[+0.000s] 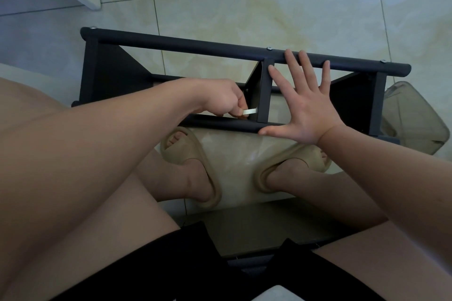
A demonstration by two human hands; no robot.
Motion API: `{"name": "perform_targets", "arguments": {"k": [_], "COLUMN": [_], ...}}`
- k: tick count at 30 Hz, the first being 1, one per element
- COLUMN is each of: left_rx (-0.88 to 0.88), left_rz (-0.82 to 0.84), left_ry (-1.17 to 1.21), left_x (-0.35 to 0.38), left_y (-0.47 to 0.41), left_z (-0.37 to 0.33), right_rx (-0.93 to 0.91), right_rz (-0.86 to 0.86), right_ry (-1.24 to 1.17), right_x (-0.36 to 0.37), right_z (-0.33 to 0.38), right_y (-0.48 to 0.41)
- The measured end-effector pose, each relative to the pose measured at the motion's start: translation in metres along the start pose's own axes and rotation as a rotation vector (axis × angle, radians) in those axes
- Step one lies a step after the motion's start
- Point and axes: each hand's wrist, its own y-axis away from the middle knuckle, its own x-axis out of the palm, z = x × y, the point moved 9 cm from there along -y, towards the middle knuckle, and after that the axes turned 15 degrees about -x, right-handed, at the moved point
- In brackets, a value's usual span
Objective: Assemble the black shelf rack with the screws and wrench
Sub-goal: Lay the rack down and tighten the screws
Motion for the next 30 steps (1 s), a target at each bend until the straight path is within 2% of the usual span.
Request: {"name": "perform_targets", "arguments": {"k": [11,19,26,30], "left_rx": [0.015,0.05,0.058,0.043], "left_rz": [-0.025,-0.247,-0.298,-0.35], "left_ry": [-0.057,-0.253,-0.142,-0.263], "left_x": [0.002,-0.011,-0.023,-0.032], "left_y": [0.0,0.006,0.007,0.016], "left_z": [-0.004,-0.014,-0.017,-0.024], "right_rx": [0.002,0.007,-0.002,-0.011], "right_rz": [0.012,0.017,0.013,0.022], "right_ry": [0.002,0.005,0.006,-0.013], "right_x": [0.001,0.0,0.001,0.002], "right_z": [-0.001,0.001,0.002,0.002], "right_y": [0.0,0.001,0.001,0.001]}}
